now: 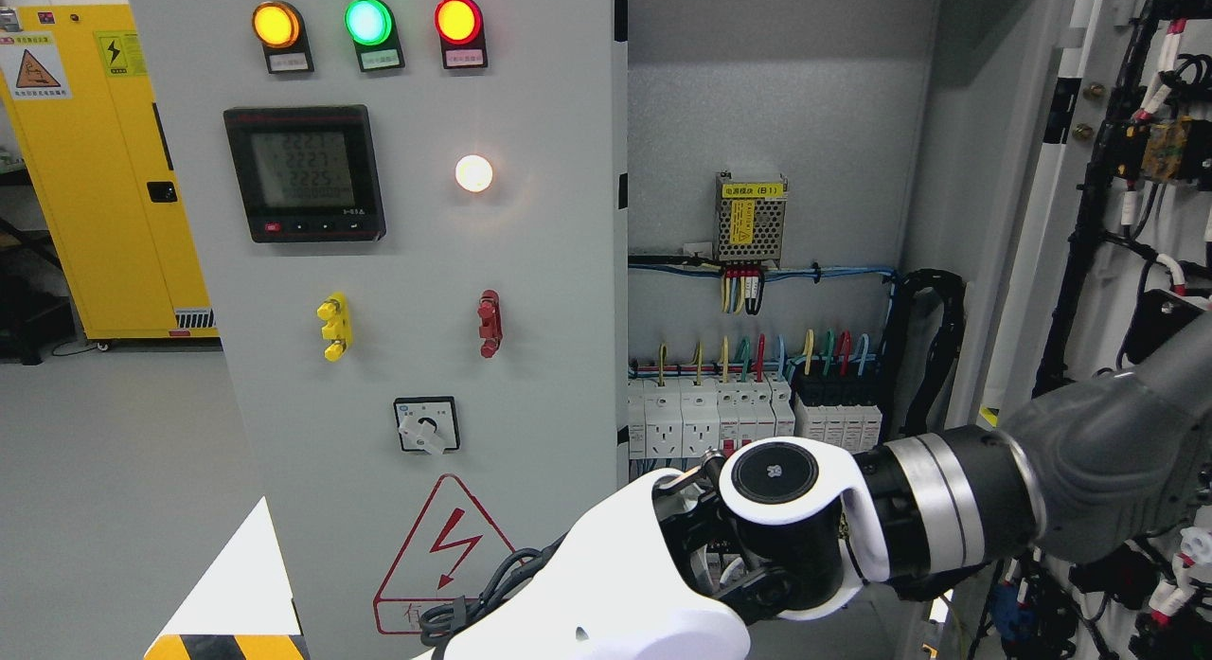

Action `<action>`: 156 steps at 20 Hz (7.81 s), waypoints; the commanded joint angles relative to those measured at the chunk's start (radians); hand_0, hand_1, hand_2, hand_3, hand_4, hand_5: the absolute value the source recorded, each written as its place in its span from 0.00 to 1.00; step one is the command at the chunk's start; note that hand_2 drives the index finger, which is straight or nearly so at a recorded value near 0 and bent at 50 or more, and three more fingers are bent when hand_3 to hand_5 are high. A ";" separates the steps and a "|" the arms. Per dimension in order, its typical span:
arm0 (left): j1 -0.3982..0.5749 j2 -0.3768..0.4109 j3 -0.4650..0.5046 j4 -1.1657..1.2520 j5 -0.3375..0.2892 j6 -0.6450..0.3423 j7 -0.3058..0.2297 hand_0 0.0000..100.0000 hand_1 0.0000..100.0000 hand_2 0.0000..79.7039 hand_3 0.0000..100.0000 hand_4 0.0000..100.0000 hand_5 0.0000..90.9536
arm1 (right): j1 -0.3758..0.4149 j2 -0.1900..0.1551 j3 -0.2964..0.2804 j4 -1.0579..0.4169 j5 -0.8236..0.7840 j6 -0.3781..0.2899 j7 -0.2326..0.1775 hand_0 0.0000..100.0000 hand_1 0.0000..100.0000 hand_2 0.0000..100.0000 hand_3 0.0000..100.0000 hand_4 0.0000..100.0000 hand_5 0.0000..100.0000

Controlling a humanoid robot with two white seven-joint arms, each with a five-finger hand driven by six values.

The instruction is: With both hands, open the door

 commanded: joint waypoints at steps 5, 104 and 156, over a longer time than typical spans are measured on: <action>-0.024 -0.007 0.018 0.009 0.007 0.018 0.015 0.00 0.00 0.00 0.00 0.00 0.00 | 0.000 0.001 0.000 0.000 0.000 0.000 0.000 0.24 0.00 0.00 0.00 0.00 0.00; 1.307 0.070 0.797 1.414 -0.806 -0.303 0.192 0.00 0.00 0.00 0.00 0.00 0.00 | 0.509 -0.253 0.100 -1.727 -0.015 -0.232 -0.002 0.23 0.03 0.00 0.00 0.00 0.00; 1.298 0.071 0.801 1.417 -0.801 -0.303 0.190 0.00 0.00 0.00 0.00 0.00 0.00 | -0.635 0.024 0.118 -1.453 -0.014 0.057 -0.008 0.23 0.03 0.00 0.00 0.00 0.00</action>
